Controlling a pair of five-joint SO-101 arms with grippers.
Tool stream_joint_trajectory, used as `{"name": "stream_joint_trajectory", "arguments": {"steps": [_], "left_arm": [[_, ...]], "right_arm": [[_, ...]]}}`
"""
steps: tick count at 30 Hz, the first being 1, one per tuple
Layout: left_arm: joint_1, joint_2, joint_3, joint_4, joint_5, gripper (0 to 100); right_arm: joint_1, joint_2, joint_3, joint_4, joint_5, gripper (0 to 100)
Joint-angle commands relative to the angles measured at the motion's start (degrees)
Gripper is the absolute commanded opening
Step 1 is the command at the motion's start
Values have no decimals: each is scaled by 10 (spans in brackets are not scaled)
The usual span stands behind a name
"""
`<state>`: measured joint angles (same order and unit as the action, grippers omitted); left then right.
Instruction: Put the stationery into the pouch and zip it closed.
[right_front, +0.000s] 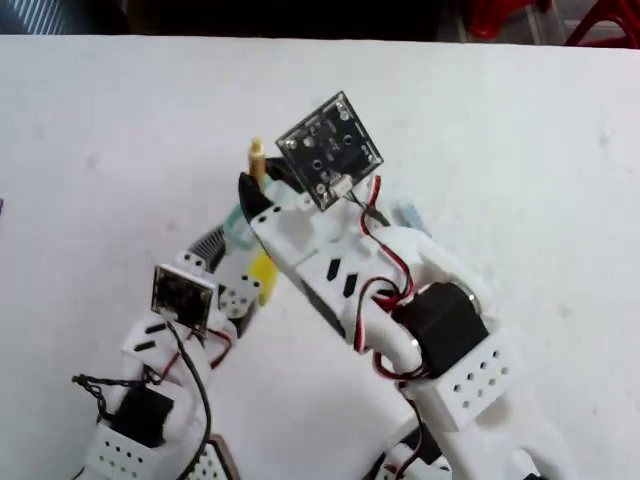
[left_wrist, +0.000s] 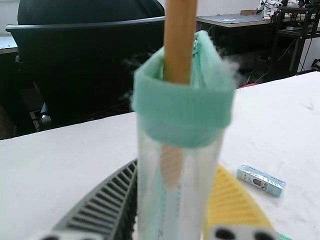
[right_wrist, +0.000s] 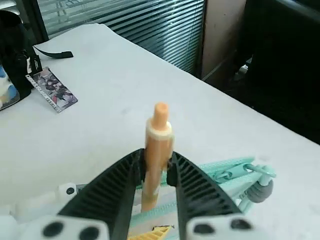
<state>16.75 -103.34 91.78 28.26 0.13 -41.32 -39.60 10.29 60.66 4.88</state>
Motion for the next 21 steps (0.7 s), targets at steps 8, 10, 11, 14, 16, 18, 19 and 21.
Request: {"name": "stream_joint_trajectory", "arguments": {"steps": [8, 10, 11, 14, 16, 18, 19, 21], "left_arm": [[2, 5, -8, 0, -3, 185], [3, 5, -8, 0, -3, 185], [3, 5, -8, 0, -3, 185], [3, 5, -7, 0, -3, 185], [2, 5, -7, 0, -3, 185], [1, 5, -7, 0, -3, 185], [1, 5, -7, 0, -3, 185], [1, 5, -7, 0, -3, 185]], "right_arm": [[68, 45, -14, 25, -22, 153], [63, 45, -15, 26, -18, 265], [58, 45, -15, 26, -17, 309], [50, 45, -16, 27, -17, 327], [51, 44, -28, 27, -17, 302], [61, 44, -46, 28, -16, 276], [70, 44, -55, 28, -16, 264], [84, 35, -66, 28, -16, 247]]}}
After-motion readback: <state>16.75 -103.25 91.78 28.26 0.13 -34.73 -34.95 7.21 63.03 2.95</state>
